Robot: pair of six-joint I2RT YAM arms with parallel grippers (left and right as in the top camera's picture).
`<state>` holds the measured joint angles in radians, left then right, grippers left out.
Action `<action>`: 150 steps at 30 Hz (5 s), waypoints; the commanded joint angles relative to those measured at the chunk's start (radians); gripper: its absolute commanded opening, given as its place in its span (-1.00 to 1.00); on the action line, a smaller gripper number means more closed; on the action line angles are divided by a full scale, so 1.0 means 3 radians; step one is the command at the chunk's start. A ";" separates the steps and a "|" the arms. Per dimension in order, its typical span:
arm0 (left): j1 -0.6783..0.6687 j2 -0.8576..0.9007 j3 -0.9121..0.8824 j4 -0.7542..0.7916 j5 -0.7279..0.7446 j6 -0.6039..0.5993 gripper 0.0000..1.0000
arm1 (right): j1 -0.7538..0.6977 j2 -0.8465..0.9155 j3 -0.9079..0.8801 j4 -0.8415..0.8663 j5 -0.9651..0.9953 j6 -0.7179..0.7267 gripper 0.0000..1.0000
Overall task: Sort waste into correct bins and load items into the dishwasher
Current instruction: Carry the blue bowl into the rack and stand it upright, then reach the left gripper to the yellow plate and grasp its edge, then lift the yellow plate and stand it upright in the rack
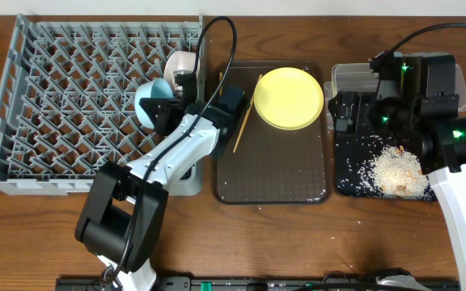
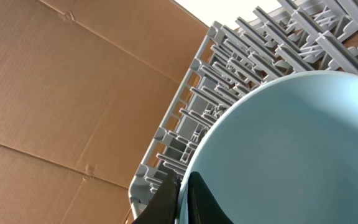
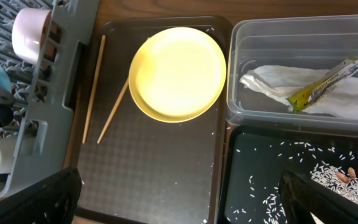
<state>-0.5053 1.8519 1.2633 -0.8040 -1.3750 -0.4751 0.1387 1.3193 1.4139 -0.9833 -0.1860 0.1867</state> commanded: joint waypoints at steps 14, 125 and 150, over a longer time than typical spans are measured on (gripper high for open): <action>0.0198 0.0045 -0.0055 0.0127 -0.0184 -0.0081 -0.86 | -0.0060 0.0010 0.0029 -0.0004 0.0006 0.0036 0.99; -0.0243 0.1255 -0.0009 0.2796 0.4788 -0.1628 -0.85 | -0.0060 0.0010 0.0029 -0.0004 0.0006 0.0036 0.98; 0.0216 -0.0354 -0.0009 0.2415 0.5207 -0.0579 -0.85 | -0.0060 0.0010 0.0029 -0.0004 0.0006 0.0036 0.98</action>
<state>-0.4541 1.8053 1.2568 -0.0715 0.1600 -0.7532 0.1387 1.3193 1.4139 -0.9833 -0.1860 0.1867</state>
